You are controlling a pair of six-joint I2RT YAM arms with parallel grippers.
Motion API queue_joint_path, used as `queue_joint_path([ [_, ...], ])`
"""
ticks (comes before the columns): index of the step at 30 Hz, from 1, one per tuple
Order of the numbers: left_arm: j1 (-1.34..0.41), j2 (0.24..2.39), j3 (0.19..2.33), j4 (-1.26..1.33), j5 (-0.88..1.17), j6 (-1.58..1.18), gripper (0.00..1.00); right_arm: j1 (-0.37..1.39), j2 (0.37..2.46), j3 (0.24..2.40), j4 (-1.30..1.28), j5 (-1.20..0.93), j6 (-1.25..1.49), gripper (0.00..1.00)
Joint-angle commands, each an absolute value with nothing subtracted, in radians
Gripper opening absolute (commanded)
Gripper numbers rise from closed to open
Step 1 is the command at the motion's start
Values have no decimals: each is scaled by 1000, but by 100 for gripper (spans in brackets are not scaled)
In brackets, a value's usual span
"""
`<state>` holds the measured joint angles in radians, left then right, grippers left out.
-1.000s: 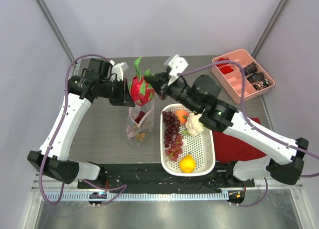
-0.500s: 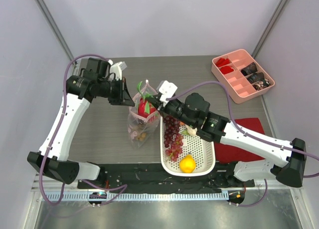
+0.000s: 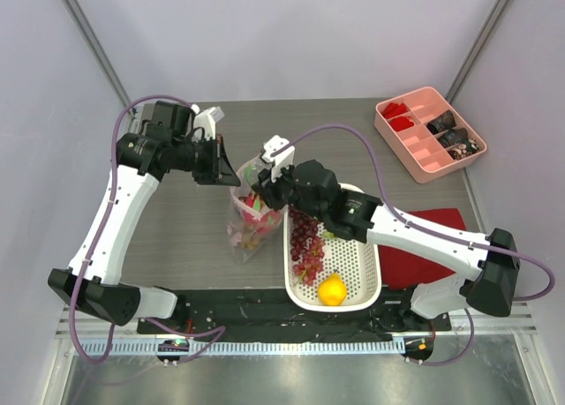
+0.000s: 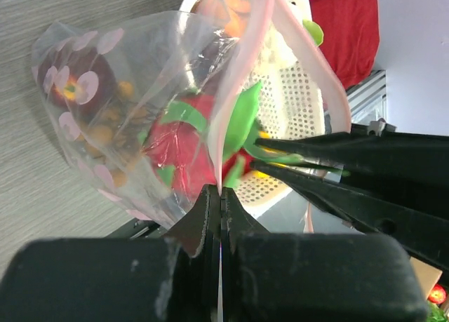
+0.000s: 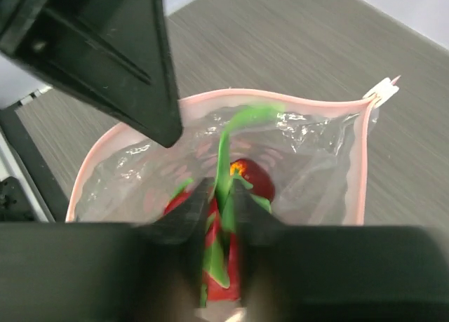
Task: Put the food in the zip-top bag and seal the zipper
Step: Place the fake fruit in the zipper food storage bag, then pick up the fake vegetable from the bin.
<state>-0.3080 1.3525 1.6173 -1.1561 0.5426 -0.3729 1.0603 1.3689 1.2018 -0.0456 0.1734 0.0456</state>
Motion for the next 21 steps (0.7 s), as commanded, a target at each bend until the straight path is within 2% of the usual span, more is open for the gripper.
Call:
queue_joint_path([
  [1,-304,1342,1652,-1114,575,-391,0,1039,1367,1324,-89,193,182,39],
  [2,-304,1342,1651,-1114,575,-391,0,1031,1373,1341,-107,189,189,45],
  [3,-305,1342,1649,-1114,575,-393,0,1022,1376,1371,-132,189,193,58],
  [6,-302,1339,1646,-1112,574,-393,0,997,1373,1420,-146,173,178,70],
  [12,-299,1333,1638,-1112,569,-380,0,965,1301,1494,-202,92,40,85],
  [14,-299,1331,1632,-1106,563,-380,0,940,1238,1476,-248,52,-33,87],
  [17,-298,1327,1631,-1095,563,-384,0,907,1130,1399,-385,12,-104,88],
  [21,-298,1321,1643,-1081,546,-377,0,899,990,1228,-531,23,-266,96],
])
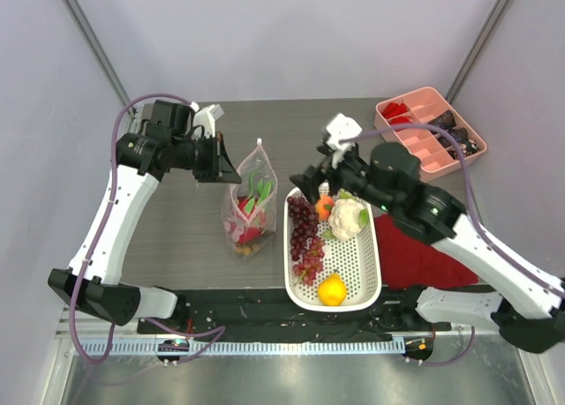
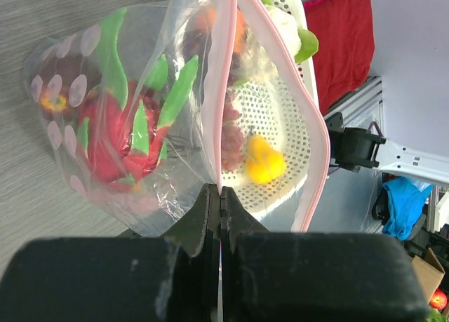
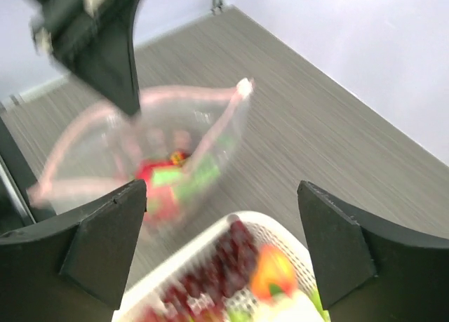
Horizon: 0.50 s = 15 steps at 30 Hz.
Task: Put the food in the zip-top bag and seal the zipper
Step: Pick up the fake vegetable from the bin.
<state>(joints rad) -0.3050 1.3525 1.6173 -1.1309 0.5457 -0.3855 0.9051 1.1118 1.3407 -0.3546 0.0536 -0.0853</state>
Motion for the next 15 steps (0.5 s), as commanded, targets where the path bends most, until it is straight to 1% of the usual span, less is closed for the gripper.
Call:
queue_joint_path([
  [1,-298,1319,1643,-1080,545,-377,0,899,971,1206,-555,21,-281,96],
  [5,-298,1305,1617,-1069,557,-379,0,893,946,1100,-655,57,-274,96],
  [9,-298,1304,1611,-1069,555,-371,0,850,1023,1055,-724,32,-279,97],
  [15,-298,1304,1612,-1058,568,-377,0,686,1158,1057,-647,-190,-215,97],
])
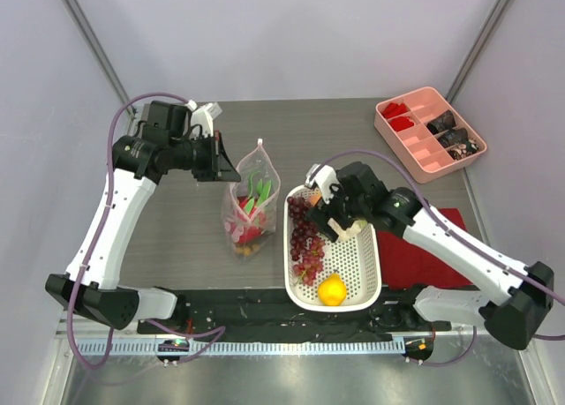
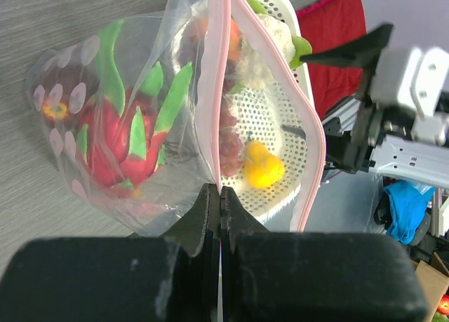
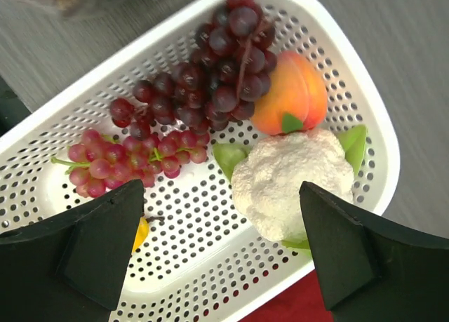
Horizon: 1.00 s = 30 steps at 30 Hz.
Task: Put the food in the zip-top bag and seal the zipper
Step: Pick up the fake vegetable from the bin.
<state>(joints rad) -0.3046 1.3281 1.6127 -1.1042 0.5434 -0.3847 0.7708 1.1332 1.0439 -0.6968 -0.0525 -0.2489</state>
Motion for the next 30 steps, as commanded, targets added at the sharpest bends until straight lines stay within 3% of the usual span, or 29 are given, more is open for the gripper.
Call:
queue_joint_path([
  [1,-298,1307,1606,-1054,569,-382,0,643,1175,1057,-629,-221,-209,97],
  [9,-298,1312,1595,-1040,587,-394,0,609,1357,1068,-385,-373,-101,95],
  [14,-299,1313,1592,-1048,588,-384,0,606,1427,1098,-403,-357,-165,95],
  [16,-298,1309,1589,-1052,588,-380,0,606,1430,1121,-464,-362,-278,100],
  [23,-298,1301,1577,-1068,584,-368,0,594,1258,1063,-747,-235,-713,100],
  [30,-298,1308,1560,-1058,588,-371,0,594,1094,899,-710,-169,-1051,100],
])
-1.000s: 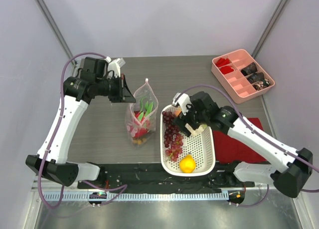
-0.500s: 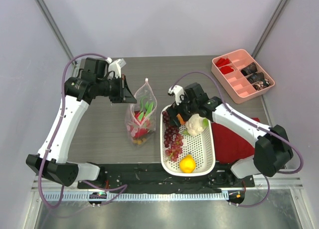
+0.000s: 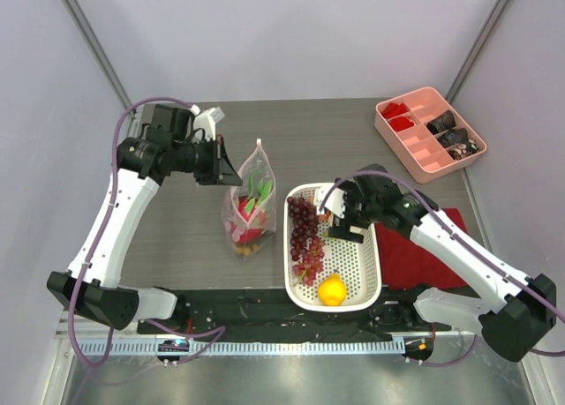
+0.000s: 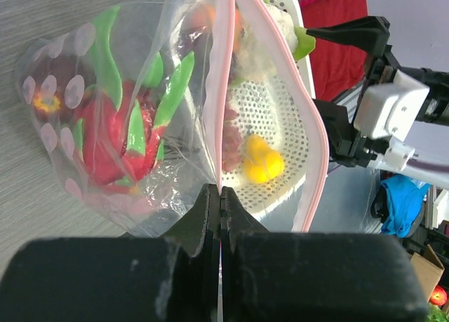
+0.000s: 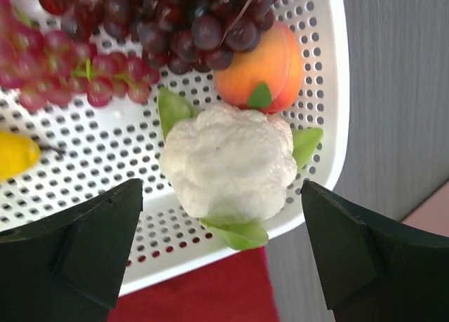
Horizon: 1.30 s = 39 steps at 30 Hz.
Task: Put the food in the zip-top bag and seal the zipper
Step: Pick up the fake vegetable from the bin.
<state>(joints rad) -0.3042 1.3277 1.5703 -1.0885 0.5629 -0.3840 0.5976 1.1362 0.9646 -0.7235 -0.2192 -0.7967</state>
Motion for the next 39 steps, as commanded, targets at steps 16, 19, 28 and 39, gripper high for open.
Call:
queue_joint_path([
  [16,-298,1342,1566,-1057,591,-377,0,680,815,429,-366,-57,-1514,100],
  [19,-298,1342,1565,-1060,591,-376,0,686,808,368,-270,-32,-1542,100],
  [28,-298,1353,1569,-1058,606,-377,0,716,919,344,-110,33,-1571,99],
  [39,-298,1358,1575,-1066,610,-367,0,721,1029,351,-64,63,-1577,65],
])
